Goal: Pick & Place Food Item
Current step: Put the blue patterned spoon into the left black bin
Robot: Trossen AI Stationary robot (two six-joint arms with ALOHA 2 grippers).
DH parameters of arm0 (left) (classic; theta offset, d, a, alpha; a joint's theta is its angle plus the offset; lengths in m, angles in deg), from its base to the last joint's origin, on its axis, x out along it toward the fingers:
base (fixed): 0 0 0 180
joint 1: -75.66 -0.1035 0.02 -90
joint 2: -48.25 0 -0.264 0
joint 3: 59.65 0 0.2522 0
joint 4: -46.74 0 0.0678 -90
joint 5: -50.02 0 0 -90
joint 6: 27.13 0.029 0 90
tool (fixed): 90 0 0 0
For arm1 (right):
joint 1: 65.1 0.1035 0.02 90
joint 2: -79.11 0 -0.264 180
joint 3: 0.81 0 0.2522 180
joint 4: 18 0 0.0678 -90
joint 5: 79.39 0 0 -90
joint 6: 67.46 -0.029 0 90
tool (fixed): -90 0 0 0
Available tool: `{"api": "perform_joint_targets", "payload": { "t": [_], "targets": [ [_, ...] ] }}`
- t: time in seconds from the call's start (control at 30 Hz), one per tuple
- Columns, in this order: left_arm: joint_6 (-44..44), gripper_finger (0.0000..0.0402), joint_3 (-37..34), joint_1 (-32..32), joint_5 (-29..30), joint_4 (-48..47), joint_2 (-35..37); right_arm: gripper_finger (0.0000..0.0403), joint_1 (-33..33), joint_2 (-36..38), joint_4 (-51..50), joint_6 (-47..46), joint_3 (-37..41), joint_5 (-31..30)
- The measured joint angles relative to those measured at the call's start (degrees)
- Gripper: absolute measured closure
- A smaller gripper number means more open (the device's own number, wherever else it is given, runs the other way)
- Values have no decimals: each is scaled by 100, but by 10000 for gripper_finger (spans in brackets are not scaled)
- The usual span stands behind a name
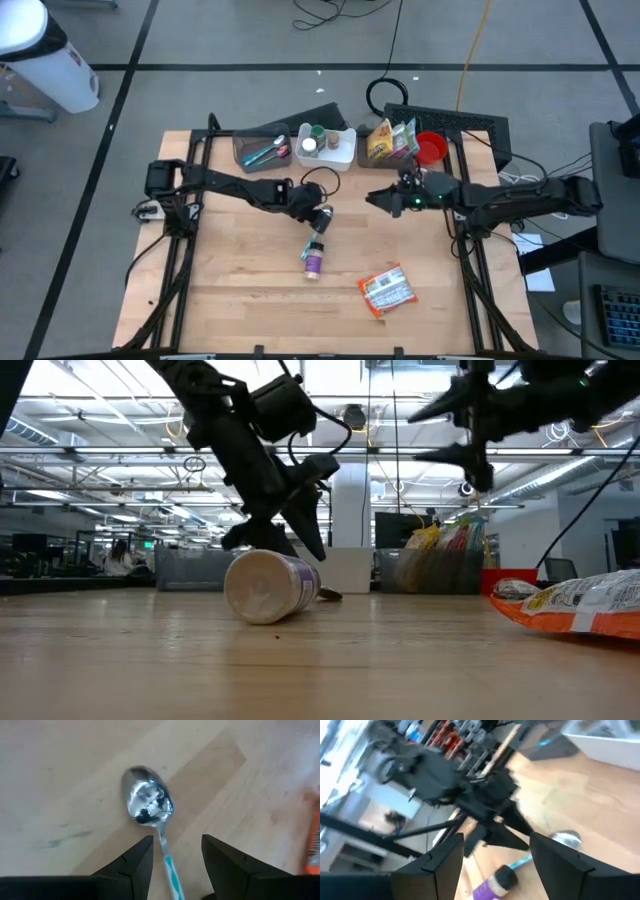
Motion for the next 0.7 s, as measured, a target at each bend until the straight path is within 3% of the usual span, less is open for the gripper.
{"api": "perform_joint_targets", "payload": {
  "t": [0.27,0.43,0.7],
  "targets": [
    [578,225,934,89,555,-1354,-7,187,-2,323,992,-730,934,-187],
    [723,225,1197,65,911,-1668,-76,186,-2,328,1258,-825,1120,-336],
    [462,225,1570,104,585,-1914,-650,190,-4,326,1383,-678,1124,-340]
  ]
}}
